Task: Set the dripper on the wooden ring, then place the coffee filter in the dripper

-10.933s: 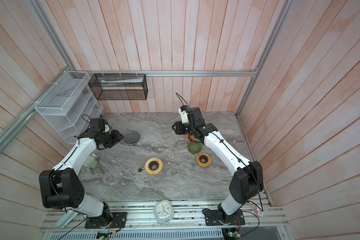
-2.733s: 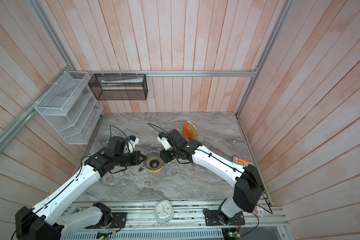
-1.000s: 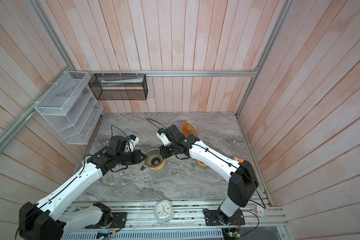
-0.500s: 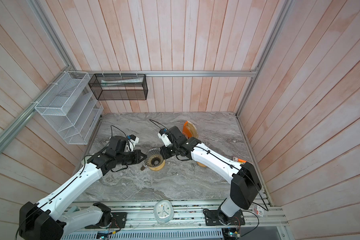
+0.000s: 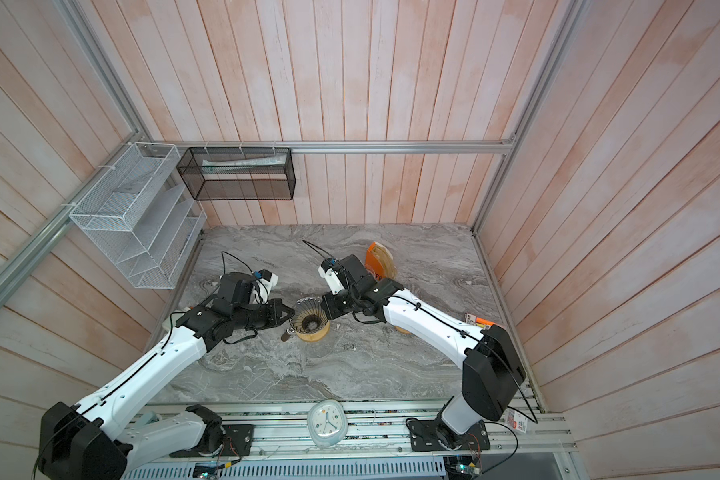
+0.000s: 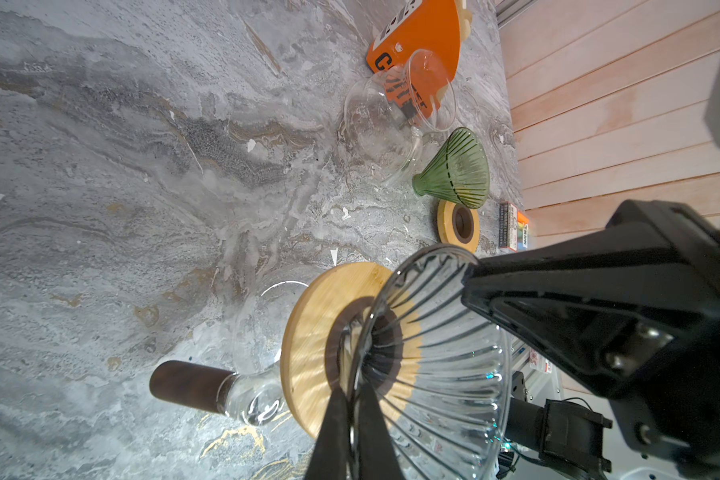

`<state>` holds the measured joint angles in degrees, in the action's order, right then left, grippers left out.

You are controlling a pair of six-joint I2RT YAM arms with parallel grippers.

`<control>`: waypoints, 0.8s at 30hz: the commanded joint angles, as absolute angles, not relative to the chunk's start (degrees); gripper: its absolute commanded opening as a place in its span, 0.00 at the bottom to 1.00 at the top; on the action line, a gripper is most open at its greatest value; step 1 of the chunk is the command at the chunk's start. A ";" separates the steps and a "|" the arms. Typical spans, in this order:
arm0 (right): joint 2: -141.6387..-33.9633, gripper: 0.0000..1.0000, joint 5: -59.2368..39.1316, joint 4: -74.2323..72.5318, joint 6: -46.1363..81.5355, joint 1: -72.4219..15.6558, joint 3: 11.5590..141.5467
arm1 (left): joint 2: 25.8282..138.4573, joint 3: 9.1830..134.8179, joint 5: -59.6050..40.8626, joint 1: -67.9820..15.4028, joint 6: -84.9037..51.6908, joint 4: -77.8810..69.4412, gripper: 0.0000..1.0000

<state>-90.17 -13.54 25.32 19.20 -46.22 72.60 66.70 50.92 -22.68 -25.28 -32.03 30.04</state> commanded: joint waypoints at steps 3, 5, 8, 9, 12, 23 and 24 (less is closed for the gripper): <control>-94.75 0.00 -14.34 30.88 18.24 -47.88 67.71 | 70.14 46.42 -23.29 -26.35 -28.40 36.37 0.00; -94.49 0.00 -13.69 30.37 18.54 -47.85 67.16 | 70.05 46.34 -23.36 -26.36 -28.47 36.17 0.00; -93.98 0.00 -13.03 29.43 18.80 -47.81 66.25 | 70.14 46.15 -23.42 -26.37 -28.49 36.03 0.00; -93.87 0.00 -12.86 29.27 18.95 -47.83 66.10 | 70.14 46.06 -23.47 -26.35 -28.48 35.90 0.00; -93.29 0.00 -12.79 28.08 19.21 -47.88 65.07 | 70.14 45.63 -23.69 -26.37 -28.64 35.50 0.00; -92.57 0.00 -11.61 26.18 19.70 -47.91 62.98 | 70.44 44.14 -24.51 -26.37 -29.26 33.82 0.00; -92.57 0.00 -11.69 25.96 19.71 -47.90 62.79 | 70.56 44.02 -24.60 -26.36 -29.27 33.73 0.00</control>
<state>-87.57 -12.67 18.50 21.80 -46.19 67.20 66.37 48.97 -23.62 -24.86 -33.04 26.52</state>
